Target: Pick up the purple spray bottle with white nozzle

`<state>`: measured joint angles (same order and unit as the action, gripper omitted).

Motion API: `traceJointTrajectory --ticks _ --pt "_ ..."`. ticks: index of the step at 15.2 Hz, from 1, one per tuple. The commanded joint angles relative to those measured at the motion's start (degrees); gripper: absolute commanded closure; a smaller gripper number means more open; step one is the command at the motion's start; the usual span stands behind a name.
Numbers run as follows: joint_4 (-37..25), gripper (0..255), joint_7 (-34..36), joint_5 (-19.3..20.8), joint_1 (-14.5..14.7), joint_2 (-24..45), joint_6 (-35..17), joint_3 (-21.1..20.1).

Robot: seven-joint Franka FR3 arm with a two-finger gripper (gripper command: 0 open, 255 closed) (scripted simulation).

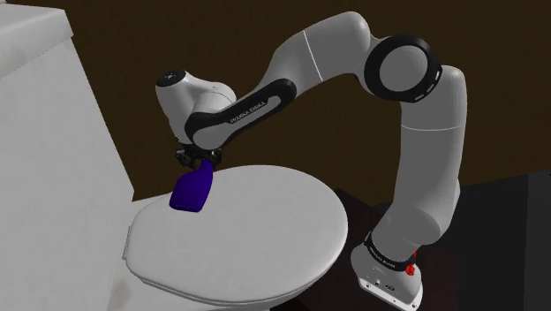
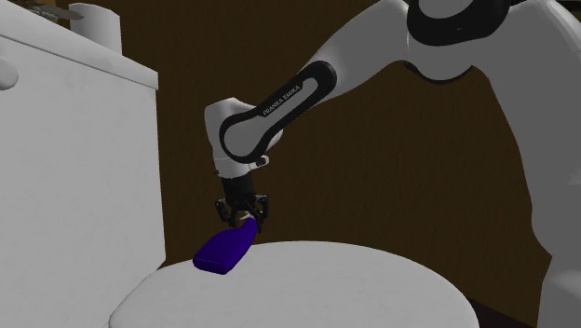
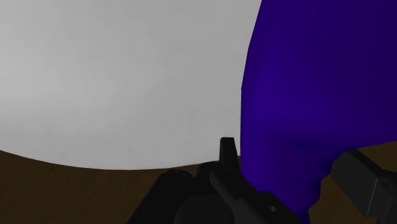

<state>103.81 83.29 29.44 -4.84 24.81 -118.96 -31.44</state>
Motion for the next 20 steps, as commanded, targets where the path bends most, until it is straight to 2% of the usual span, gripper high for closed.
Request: traceJointTrajectory --ticks 1,9,20 --pt "0.2 255 0.1 0.0 0.0 0.0 -0.1 0.0" --pt "0.0 255 0.1 0.1 0.0 0.2 -0.2 0.1" --pt "-3.1 255 -3.1 -3.2 -0.8 -3.9 5.9 -1.4"
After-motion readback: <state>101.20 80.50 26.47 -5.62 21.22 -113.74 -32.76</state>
